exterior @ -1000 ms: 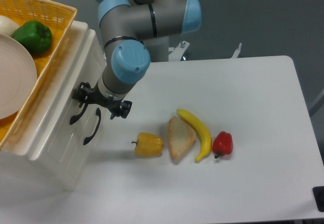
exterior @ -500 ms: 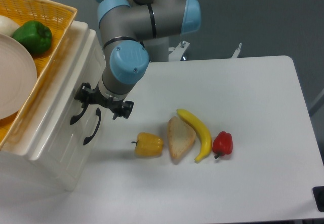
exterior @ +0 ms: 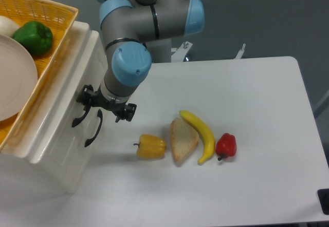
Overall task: Slide open the top white drawer
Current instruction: 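Hook the gripper onto the upper drawer's black handle, then pull the upper drawer outward by its handle, sliding it open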
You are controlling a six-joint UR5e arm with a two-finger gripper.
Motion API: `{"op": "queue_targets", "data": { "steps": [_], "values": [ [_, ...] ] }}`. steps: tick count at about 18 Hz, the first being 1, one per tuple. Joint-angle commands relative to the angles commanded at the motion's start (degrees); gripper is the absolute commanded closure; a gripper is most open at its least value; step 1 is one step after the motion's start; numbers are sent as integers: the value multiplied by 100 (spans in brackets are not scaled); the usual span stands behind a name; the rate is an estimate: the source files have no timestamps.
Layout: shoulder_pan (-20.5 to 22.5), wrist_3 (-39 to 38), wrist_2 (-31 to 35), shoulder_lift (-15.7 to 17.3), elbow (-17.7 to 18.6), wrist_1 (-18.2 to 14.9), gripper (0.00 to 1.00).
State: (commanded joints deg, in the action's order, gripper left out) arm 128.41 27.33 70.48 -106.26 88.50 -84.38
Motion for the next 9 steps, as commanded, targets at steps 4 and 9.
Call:
{"op": "queue_targets", "data": {
  "steps": [4, 9],
  "values": [
    [26, 0, 98, 0, 0, 0, 0],
    [79, 9, 124, -9, -53, 0, 0]
  ]
}}
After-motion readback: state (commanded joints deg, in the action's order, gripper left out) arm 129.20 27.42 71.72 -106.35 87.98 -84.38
